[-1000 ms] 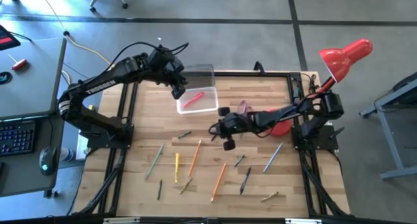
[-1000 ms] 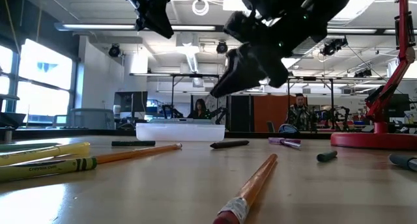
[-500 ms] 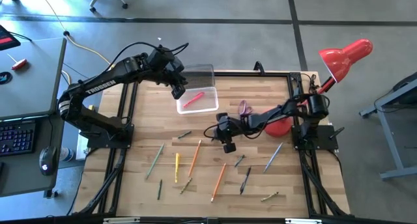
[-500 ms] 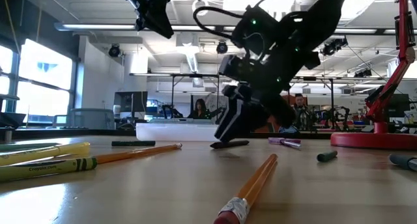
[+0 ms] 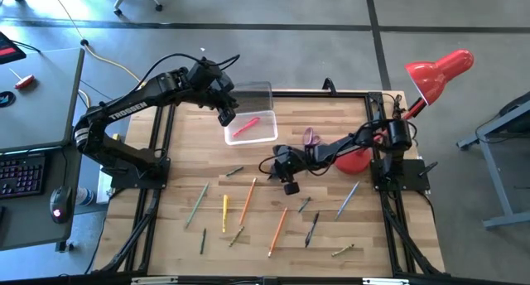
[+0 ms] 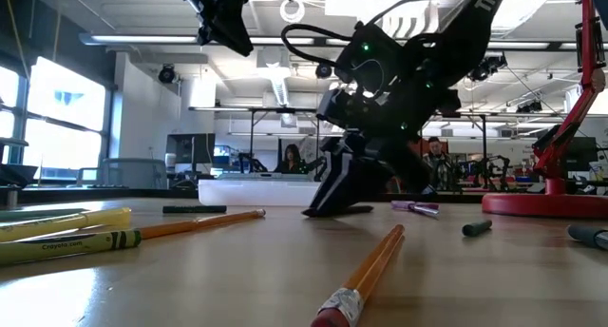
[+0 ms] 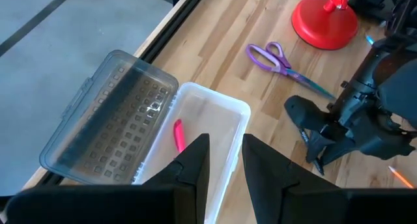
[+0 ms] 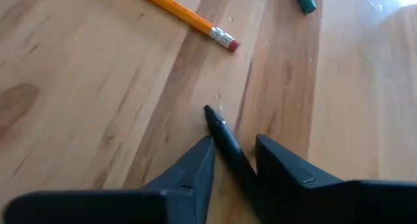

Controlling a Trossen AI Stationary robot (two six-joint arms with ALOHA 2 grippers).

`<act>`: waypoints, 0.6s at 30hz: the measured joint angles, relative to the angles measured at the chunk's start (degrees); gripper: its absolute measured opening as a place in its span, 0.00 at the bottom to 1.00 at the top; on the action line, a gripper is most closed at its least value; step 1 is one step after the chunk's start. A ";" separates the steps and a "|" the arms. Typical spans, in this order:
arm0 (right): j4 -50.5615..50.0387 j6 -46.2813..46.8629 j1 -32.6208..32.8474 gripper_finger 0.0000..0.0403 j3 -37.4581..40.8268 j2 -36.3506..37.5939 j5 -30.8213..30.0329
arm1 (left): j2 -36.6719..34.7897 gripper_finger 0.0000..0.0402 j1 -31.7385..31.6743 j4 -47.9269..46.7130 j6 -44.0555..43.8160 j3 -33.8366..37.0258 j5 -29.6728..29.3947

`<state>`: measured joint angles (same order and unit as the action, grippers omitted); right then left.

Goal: Pick & place school supplies into a supply box
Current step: Put the black pen into the supplies box

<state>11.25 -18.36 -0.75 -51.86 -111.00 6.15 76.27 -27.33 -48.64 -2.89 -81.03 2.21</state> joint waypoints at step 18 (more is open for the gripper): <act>16.91 -5.12 10.81 0.02 -6.41 -0.57 -42.37 | -5.98 0.30 -0.01 -7.11 -3.18 0.04 10.42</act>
<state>28.16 -23.48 10.06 -58.27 -111.57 -36.22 70.29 -27.34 -55.76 -6.08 -80.99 12.63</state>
